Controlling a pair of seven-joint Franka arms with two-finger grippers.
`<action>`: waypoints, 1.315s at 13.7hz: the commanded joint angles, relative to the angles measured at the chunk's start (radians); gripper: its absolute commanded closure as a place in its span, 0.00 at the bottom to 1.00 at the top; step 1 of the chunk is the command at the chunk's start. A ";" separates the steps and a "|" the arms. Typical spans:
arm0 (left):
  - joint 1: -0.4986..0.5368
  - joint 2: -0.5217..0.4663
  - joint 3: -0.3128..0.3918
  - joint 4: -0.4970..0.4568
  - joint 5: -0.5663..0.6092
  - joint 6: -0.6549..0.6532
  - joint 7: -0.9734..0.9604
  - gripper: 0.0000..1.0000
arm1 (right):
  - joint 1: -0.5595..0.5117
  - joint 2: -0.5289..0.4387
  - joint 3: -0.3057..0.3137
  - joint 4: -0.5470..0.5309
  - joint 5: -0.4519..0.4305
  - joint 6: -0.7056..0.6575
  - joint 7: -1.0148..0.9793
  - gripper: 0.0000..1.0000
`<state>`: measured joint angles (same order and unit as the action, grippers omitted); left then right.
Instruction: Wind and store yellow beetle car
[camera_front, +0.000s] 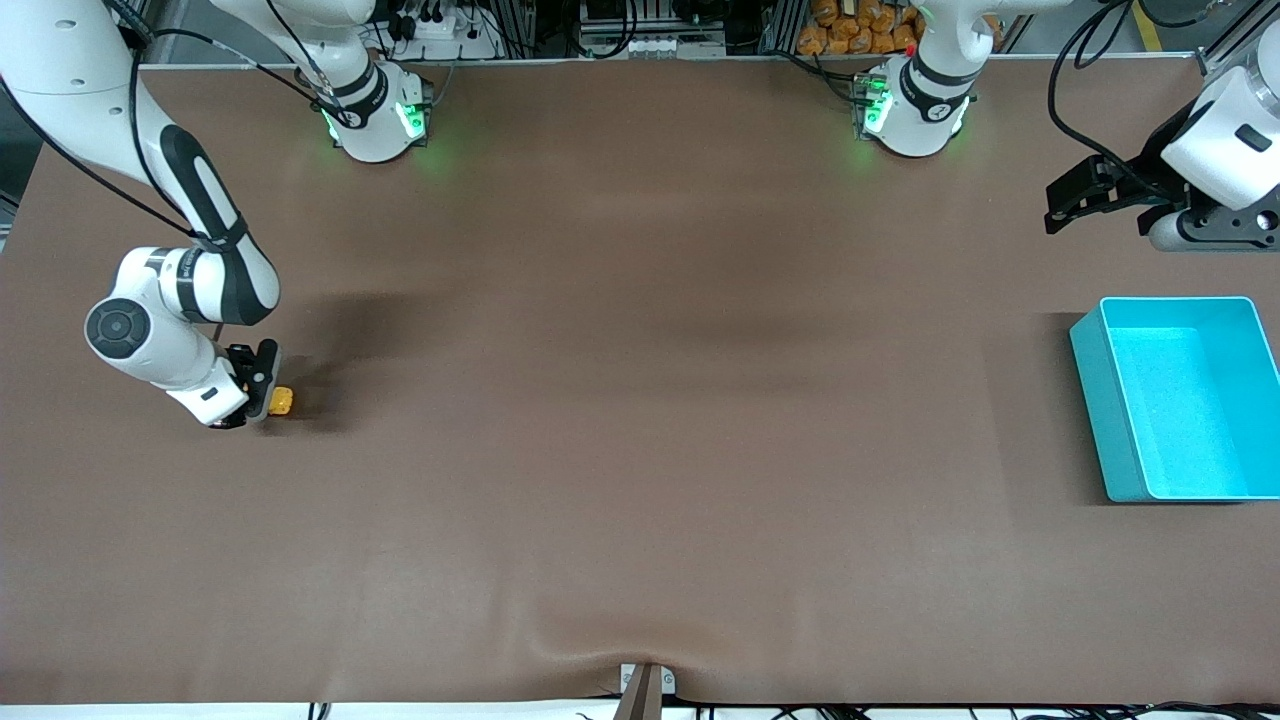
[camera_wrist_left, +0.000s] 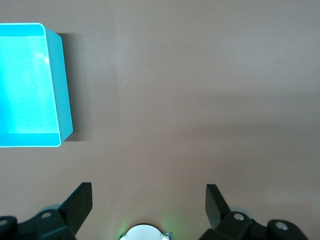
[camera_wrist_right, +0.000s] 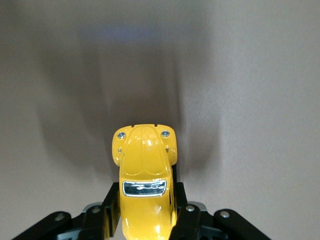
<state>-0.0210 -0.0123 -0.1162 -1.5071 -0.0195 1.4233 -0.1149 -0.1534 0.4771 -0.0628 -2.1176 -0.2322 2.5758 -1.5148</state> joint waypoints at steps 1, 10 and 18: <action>0.007 -0.014 0.001 -0.002 -0.014 -0.012 0.023 0.00 | -0.057 0.104 0.011 0.065 -0.029 0.030 -0.044 1.00; 0.007 -0.014 0.001 -0.002 -0.016 -0.012 0.023 0.00 | -0.178 0.107 0.083 0.243 0.068 -0.201 -0.102 0.00; 0.007 -0.014 0.001 -0.002 -0.016 -0.012 0.021 0.00 | -0.212 0.101 0.090 0.438 0.154 -0.485 -0.113 0.00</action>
<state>-0.0210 -0.0123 -0.1152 -1.5071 -0.0196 1.4233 -0.1149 -0.3286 0.5690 0.0030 -1.7265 -0.1124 2.1374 -1.6094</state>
